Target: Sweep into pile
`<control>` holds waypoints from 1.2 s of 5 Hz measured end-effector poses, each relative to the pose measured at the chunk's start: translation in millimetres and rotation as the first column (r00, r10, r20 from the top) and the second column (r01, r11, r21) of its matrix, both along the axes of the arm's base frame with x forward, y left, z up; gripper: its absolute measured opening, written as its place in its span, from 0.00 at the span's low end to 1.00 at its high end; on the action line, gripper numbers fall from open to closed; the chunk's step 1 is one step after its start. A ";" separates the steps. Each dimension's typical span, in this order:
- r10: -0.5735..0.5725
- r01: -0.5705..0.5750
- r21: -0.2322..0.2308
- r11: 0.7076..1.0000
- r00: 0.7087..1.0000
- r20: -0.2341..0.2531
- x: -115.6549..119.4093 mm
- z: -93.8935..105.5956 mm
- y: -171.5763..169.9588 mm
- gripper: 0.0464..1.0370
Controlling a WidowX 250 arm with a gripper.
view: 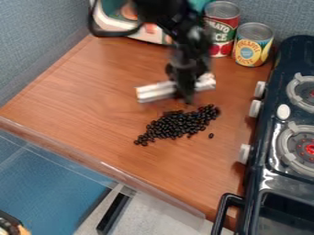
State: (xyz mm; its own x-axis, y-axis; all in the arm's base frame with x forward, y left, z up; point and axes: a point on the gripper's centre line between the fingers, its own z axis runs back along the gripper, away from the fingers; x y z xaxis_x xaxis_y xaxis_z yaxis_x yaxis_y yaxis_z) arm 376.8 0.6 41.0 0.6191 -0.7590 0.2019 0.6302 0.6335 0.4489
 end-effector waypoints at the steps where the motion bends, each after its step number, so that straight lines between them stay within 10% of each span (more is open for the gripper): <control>1: 0.129 -0.130 -0.049 0.990 0.991 -0.026 0.3 4.1 39.1 0.34; 4: 0.480 -0.528 -0.111 0.842 0.827 -0.293 -5.9 -29.7 131.6 0.38; 6: 0.527 -0.583 -0.113 0.804 0.788 -0.317 -23.6 -18.4 136.5 0.95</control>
